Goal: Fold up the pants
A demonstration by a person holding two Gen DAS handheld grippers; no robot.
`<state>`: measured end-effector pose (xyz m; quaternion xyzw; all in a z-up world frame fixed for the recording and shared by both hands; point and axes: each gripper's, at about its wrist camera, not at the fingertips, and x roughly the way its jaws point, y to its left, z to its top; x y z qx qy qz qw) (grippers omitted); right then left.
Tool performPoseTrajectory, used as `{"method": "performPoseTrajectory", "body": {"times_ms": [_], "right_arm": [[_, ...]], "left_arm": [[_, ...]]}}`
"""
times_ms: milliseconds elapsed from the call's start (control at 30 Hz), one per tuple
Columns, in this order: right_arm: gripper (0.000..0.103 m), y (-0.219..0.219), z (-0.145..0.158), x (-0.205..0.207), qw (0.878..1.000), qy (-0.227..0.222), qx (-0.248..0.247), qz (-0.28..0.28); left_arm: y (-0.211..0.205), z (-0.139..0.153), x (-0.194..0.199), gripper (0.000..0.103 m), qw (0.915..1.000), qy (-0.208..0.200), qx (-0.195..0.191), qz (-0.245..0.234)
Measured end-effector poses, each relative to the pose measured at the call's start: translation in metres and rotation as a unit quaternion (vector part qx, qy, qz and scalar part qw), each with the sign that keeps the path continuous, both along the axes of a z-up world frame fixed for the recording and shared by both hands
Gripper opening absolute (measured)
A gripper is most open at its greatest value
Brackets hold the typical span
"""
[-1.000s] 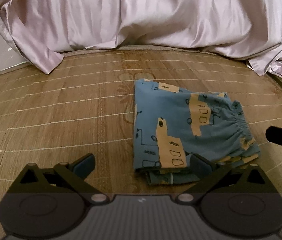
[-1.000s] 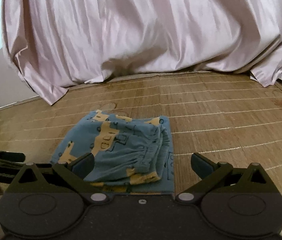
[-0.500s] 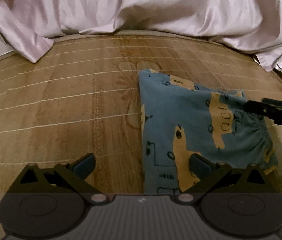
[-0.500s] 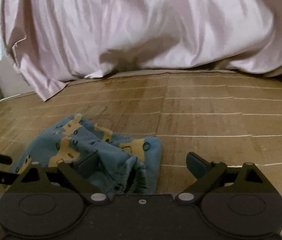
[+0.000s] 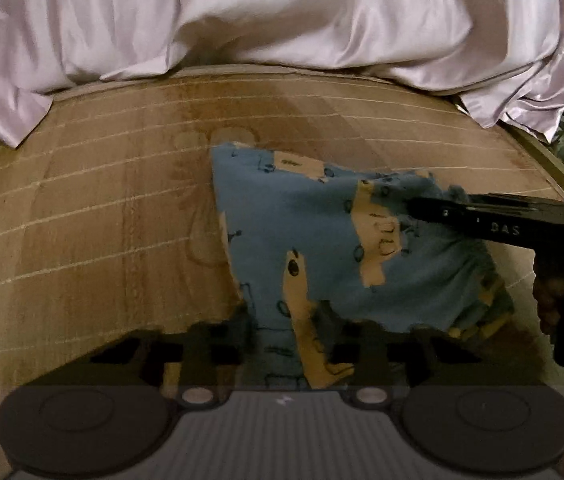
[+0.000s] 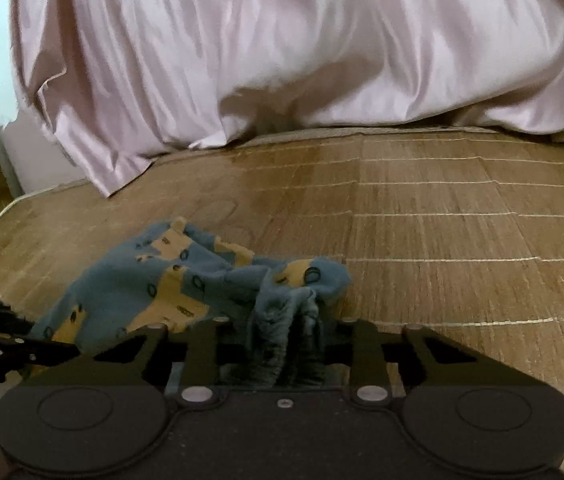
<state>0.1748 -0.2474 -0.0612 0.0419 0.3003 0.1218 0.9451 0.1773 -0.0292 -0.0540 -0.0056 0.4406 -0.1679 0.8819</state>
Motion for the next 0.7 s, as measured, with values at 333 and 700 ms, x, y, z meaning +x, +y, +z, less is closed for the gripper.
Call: {"method": "performPoseTrajectory", "body": {"times_ms": [333,700], "right_arm": [[0.021,0.023,0.045,0.050,0.988,-0.092,-0.118,0.026],[0.039,0.016,0.054,0.141,0.989,-0.061,-0.132,0.015]], "left_arm": [[-0.020,0.016,0.054,0.017,0.9994,-0.035,0.005,-0.002],[-0.023,0.016,0.140,0.030,0.9985,-0.050,-0.012,0.019]]}}
